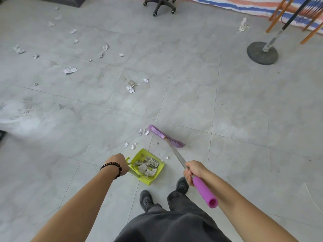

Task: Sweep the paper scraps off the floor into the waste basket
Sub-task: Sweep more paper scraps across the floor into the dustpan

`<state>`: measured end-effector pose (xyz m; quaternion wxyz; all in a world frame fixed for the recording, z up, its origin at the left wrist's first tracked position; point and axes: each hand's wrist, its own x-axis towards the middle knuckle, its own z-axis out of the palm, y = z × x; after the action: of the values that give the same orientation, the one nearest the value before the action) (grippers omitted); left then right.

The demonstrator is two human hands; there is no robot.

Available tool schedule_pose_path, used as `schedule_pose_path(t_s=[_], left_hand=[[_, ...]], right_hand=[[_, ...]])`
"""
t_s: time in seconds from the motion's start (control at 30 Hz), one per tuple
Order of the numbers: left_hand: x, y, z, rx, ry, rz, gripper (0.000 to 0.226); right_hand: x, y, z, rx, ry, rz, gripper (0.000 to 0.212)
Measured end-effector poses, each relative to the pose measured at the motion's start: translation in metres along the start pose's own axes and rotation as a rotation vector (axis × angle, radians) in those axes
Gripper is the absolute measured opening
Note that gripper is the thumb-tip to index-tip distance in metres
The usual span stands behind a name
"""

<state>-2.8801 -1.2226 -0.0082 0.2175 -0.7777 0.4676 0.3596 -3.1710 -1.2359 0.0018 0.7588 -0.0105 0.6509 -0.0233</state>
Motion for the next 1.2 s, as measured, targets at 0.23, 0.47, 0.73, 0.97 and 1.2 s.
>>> schedule_pose_path(t_s=[0.23, 0.47, 0.73, 0.97, 1.2], left_hand=[[-0.01, 0.006, 0.026, 0.027, 0.01, 0.037, 0.012], [-0.013, -0.018, 0.028, 0.006, 0.014, 0.011, 0.011], [-0.019, -0.08, 0.034, -0.202, 0.013, -0.142, 0.012], [-0.022, -0.131, 0.069, -0.381, 0.015, -0.332, 0.018], [-0.021, -0.143, 0.073, -0.374, 0.021, -0.337, 0.014]], right_hand=[[-0.014, 0.024, 0.022, 0.173, -0.15, 0.072, 0.038], [-0.047, -0.003, 0.004, 0.319, -0.19, 0.007, 0.043], [-0.008, -0.042, 0.07, -0.309, -0.001, -0.158, 0.028], [0.056, -0.038, 0.109, -0.888, 0.235, -0.419, 0.029], [0.039, 0.02, 0.101, -1.006, 0.147, -0.18, 0.018]])
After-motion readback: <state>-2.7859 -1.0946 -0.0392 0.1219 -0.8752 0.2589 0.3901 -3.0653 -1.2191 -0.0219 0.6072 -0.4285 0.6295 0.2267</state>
